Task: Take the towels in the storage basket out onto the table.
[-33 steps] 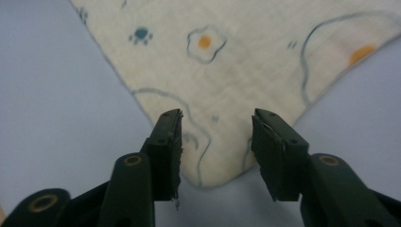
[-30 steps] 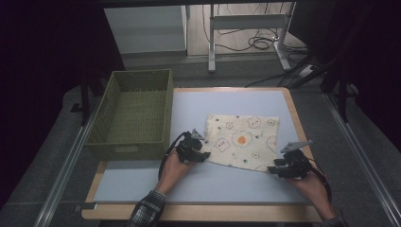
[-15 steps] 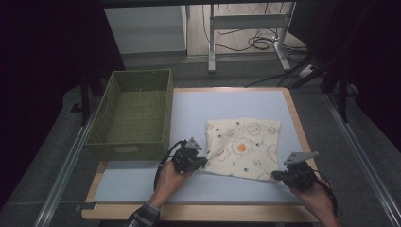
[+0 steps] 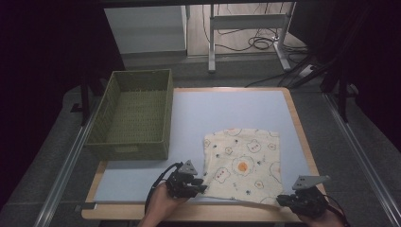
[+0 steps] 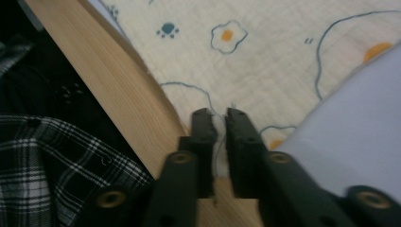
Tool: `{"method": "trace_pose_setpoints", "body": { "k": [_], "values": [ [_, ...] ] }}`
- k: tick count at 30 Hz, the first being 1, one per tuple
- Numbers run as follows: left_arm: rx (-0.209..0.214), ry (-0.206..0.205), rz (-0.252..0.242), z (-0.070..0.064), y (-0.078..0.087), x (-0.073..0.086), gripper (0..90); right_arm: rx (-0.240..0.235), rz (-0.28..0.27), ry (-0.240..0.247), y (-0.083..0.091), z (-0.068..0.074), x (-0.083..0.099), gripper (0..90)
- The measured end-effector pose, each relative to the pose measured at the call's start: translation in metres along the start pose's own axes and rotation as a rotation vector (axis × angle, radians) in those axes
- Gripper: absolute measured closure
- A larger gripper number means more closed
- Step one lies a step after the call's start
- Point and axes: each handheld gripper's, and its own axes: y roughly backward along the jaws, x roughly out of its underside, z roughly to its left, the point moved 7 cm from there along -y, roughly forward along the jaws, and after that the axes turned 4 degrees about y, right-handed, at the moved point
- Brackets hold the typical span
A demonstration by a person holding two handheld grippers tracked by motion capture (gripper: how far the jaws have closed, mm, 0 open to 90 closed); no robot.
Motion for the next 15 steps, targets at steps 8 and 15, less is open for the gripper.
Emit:
{"method": "trace_pose_setpoints", "body": {
  "k": [8,15],
  "values": [
    [-0.091,0.045,-0.074,0.053,-0.016,-0.063,54.4,0.109,-0.072,-0.046,-0.005,-0.062,-0.035,71.5],
    [-0.165,0.061,-0.060,0.099,-0.043,-0.105,55.7,0.169,-0.062,-0.111,-0.028,-0.125,-0.065,73.7]
  ]
}}
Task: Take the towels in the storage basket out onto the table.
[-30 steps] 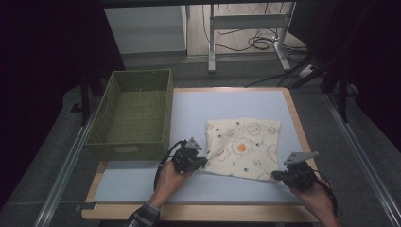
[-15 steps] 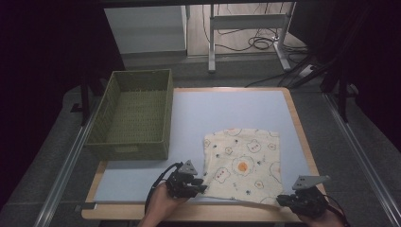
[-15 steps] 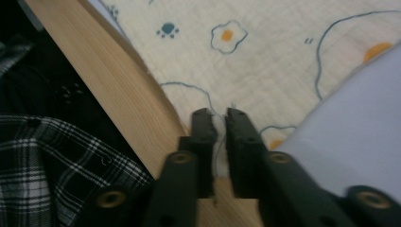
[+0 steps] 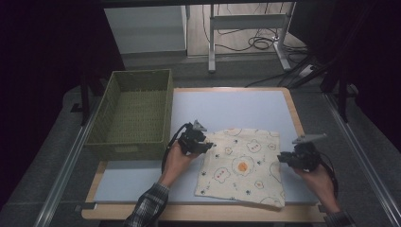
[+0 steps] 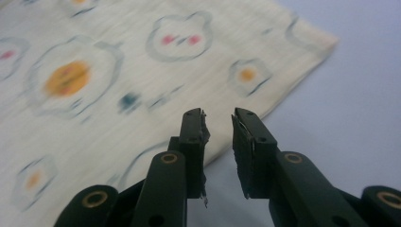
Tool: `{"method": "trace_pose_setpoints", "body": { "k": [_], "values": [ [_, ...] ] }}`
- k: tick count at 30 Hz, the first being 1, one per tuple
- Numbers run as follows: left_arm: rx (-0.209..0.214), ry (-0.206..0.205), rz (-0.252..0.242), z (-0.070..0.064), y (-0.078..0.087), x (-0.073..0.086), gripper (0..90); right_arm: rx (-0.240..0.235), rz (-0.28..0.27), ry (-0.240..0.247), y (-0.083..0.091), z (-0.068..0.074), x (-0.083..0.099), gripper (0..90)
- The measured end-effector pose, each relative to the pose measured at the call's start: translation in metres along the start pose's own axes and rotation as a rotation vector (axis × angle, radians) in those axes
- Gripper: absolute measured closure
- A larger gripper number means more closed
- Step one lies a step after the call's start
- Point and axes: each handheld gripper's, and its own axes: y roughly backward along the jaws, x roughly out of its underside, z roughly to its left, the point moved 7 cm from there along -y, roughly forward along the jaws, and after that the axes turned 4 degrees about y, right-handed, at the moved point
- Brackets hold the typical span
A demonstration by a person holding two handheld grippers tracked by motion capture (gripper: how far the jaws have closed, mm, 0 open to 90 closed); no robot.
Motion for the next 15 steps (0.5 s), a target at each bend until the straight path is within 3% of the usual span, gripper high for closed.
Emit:
{"method": "trace_pose_setpoints", "body": {
  "k": [1,4,5,7,9,11,12,13,14,15],
  "values": [
    [0.000,0.000,0.000,0.000,0.000,0.000,54.6,0.000,0.000,0.000,0.000,0.000,0.000,73.7],
    [-0.008,0.024,0.033,0.016,-0.019,-0.015,52.7,0.040,-0.009,-0.032,-0.015,-0.026,-0.018,73.6],
    [-0.008,0.024,0.033,0.016,-0.019,-0.015,51.9,0.040,-0.009,-0.032,-0.015,-0.026,-0.018,73.6],
    [-0.017,0.024,0.057,0.021,-0.027,-0.017,50.8,0.069,-0.004,-0.038,-0.026,-0.039,-0.028,72.0],
    [0.006,0.021,0.090,0.020,-0.039,-0.016,51.4,0.083,0.007,-0.049,-0.035,-0.047,-0.033,69.5],
    [0.017,0.014,0.101,0.018,-0.042,-0.014,61.6,0.088,0.016,-0.049,-0.039,-0.049,-0.034,68.4],
    [0.015,0.003,0.105,0.015,-0.045,-0.013,61.6,0.100,0.021,-0.047,-0.042,-0.052,-0.035,67.9],
    [0.024,-0.014,0.106,0.011,-0.043,-0.014,83.1,0.098,0.021,-0.055,-0.048,-0.054,-0.036,66.8],
    [0.011,-0.026,0.095,0.010,-0.040,-0.017,88.4,0.091,0.019,-0.061,-0.050,-0.054,-0.036,66.4],
    [-0.031,-0.060,0.062,0.009,-0.032,-0.024,88.9,0.092,0.022,-0.062,-0.052,-0.054,-0.036,66.0]
  ]
}}
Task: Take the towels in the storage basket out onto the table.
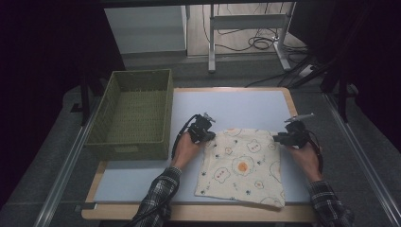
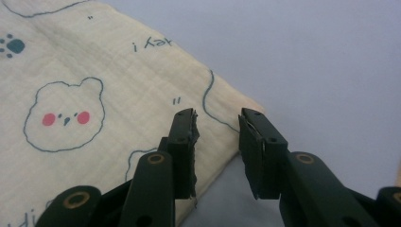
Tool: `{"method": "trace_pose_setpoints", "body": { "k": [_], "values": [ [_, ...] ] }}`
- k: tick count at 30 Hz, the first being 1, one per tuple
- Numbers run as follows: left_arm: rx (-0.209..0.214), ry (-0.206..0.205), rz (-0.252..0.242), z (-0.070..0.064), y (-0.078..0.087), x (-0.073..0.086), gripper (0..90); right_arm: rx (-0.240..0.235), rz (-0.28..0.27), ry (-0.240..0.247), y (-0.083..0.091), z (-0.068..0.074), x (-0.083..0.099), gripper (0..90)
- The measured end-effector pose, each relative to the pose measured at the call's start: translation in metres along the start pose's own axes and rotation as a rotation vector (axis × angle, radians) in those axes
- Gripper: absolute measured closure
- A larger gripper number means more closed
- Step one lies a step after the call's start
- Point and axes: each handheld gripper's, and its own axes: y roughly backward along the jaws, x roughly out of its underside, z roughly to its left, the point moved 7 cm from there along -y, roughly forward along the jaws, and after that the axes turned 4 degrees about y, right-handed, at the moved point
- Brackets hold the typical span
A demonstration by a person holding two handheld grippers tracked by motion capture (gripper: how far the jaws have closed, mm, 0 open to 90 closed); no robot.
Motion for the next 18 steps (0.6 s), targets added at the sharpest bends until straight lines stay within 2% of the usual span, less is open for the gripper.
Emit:
{"method": "trace_pose_setpoints", "body": {
  "k": [1,2,4,5,6,7,8,9,10,11,12,13,14,16,17,18],
  "values": [
    [-0.027,-0.016,-0.046,0.000,0.011,-0.007,89.0,-0.001,-0.001,0.005,-0.001,0.001,0.000,65.4],
    [-0.027,-0.016,-0.046,0.000,0.011,-0.007,88.5,-0.001,-0.001,0.005,-0.001,0.001,0.000,65.4],
    [-0.001,-0.016,-0.123,-0.004,0.032,-0.020,86.9,-0.003,0.003,0.011,-0.001,0.003,0.002,65.3],
    [0.041,-0.017,-0.135,-0.009,0.041,-0.024,80.4,-0.005,0.001,0.016,0.000,0.004,0.002,65.0],
    [0.051,-0.023,-0.103,-0.013,0.044,-0.025,67.1,-0.004,0.001,0.020,0.001,0.004,0.002,64.6],
    [-0.016,-0.041,-0.078,-0.012,0.043,-0.023,55.9,-0.001,0.001,0.020,0.002,0.004,0.003,64.4],
    [-0.115,-0.064,-0.042,-0.004,0.040,-0.018,54.1,0.000,0.002,0.016,0.003,0.002,0.003,64.0],
    [-0.115,-0.064,-0.042,-0.004,0.040,-0.018,54.1,0.000,0.002,0.016,0.003,0.002,0.003,64.0],
    [-0.108,-0.041,-0.032,0.000,0.036,-0.016,54.1,0.005,0.002,0.011,0.003,0.001,0.003,63.6],
    [-0.099,0.013,-0.038,0.008,0.029,-0.013,55.4,0.003,0.000,0.005,0.004,-0.001,0.003,62.9],
    [-0.099,0.013,-0.038,0.008,0.029,-0.013,55.9,0.003,0.000,0.005,0.004,-0.001,0.003,62.9],
    [-0.104,0.036,-0.023,0.016,0.023,-0.011,57.1,0.008,0.001,0.007,0.005,-0.001,0.002,62.5],
    [-0.104,0.036,-0.023,0.016,0.023,-0.011,57.7,0.008,0.001,0.007,0.005,-0.001,0.002,62.5],
    [-0.112,0.058,-0.023,0.025,0.017,-0.011,58.8,0.011,0.000,0.010,0.006,-0.003,0.001,62.5],
    [-0.080,0.106,-0.032,0.033,0.011,-0.012,59.6,0.015,-0.003,0.003,0.006,-0.006,-0.002,62.6],
    [-0.080,0.106,-0.032,0.033,0.011,-0.012,60.0,0.015,-0.003,0.003,0.006,-0.006,-0.002,62.6]
  ]
}}
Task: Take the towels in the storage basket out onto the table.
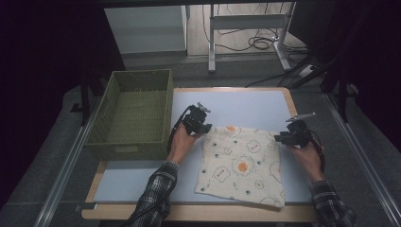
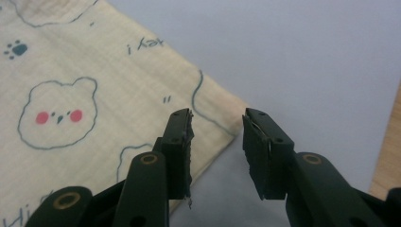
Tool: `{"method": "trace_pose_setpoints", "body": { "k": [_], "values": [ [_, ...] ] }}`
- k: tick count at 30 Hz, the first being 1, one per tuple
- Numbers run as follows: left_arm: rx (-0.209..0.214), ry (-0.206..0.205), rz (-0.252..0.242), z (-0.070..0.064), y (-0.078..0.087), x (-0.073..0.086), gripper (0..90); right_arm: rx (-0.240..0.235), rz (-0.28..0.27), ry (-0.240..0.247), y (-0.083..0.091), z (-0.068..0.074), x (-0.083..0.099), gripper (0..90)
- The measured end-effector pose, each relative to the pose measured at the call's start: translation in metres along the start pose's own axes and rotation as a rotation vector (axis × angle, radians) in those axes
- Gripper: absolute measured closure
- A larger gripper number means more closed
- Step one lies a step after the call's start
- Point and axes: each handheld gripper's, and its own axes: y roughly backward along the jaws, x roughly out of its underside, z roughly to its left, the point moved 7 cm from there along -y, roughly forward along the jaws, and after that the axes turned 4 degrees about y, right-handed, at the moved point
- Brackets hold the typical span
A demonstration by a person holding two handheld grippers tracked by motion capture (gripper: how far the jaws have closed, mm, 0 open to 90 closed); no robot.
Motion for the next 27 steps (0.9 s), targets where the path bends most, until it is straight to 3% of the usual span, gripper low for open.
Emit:
{"method": "trace_pose_setpoints", "body": {
  "k": [1,3,6,7,8,9,10,13,16,17,18,19,20,21,22,24,25,26,27],
  "values": [
    [0.033,0.022,-0.001,0.001,-0.005,0.000,60.0,0.003,-0.001,-0.002,0.000,-0.001,-0.001,63.0],
    [0.084,0.022,0.009,-0.003,-0.016,0.000,59.4,0.012,-0.001,-0.019,-0.003,-0.007,-0.005,63.0],
    [0.102,0.001,0.036,-0.011,-0.022,0.003,56.0,0.019,0.001,-0.027,-0.006,-0.010,-0.006,63.0],
    [0.089,-0.042,0.072,-0.019,-0.028,0.007,53.7,0.021,0.000,-0.033,-0.009,-0.013,-0.006,62.6],
    [0.089,-0.042,0.072,-0.019,-0.028,0.007,53.0,0.021,0.000,-0.033,-0.009,-0.013,-0.006,62.6],
    [0.060,-0.086,0.102,-0.025,-0.033,0.012,52.1,0.027,0.001,-0.031,-0.011,-0.014,-0.006,61.7],
    [0.061,-0.089,0.084,-0.027,-0.034,0.012,51.5,0.032,0.001,-0.029,-0.012,-0.015,-0.005,60.0],
    [0.076,-0.072,0.090,-0.028,-0.035,0.012,51.1,0.044,0.002,-0.033,-0.016,-0.017,-0.005,55.7],
    [0.100,-0.047,0.088,-0.029,-0.034,0.013,56.5,0.042,0.000,-0.031,-0.018,-0.018,-0.005,54.9],
    [0.105,-0.021,0.100,-0.028,-0.032,0.014,66.4,0.043,-0.009,-0.028,-0.021,-0.018,-0.007,55.9],
    [0.105,-0.021,0.100,-0.028,-0.032,0.014,74.9,0.043,-0.009,-0.028,-0.021,-0.018,-0.007,55.9],
    [0.145,-0.013,0.118,-0.027,-0.031,0.014,85.0,0.044,-0.009,-0.035,-0.022,-0.015,-0.009,66.4],
    [0.145,-0.013,0.118,-0.027,-0.031,0.014,87.1,0.044,-0.009,-0.035,-0.022,-0.015,-0.009,66.4],
    [0.131,-0.023,0.113,-0.026,-0.031,0.013,88.2,0.020,-0.002,-0.050,-0.023,-0.010,-0.010,82.5],
    [0.085,-0.047,0.107,-0.023,-0.030,0.012,88.2,0.020,-0.002,-0.050,-0.023,-0.010,-0.010,82.5],
    [0.074,-0.054,0.087,-0.019,-0.027,0.007,88.5,0.023,0.018,-0.029,-0.023,-0.006,-0.012,85.4],
    [0.022,-0.079,0.041,-0.012,-0.020,-0.003,88.0,0.034,0.034,-0.001,-0.022,-0.005,-0.015,85.7],
    [0.022,-0.079,0.041,-0.012,-0.020,-0.003,87.7,0.034,0.034,-0.001,-0.022,-0.005,-0.015,85.7],
    [-0.004,-0.091,0.020,-0.009,-0.017,-0.007,86.2,0.043,0.004,-0.001,-0.018,-0.005,-0.022,85.7]
  ]
}}
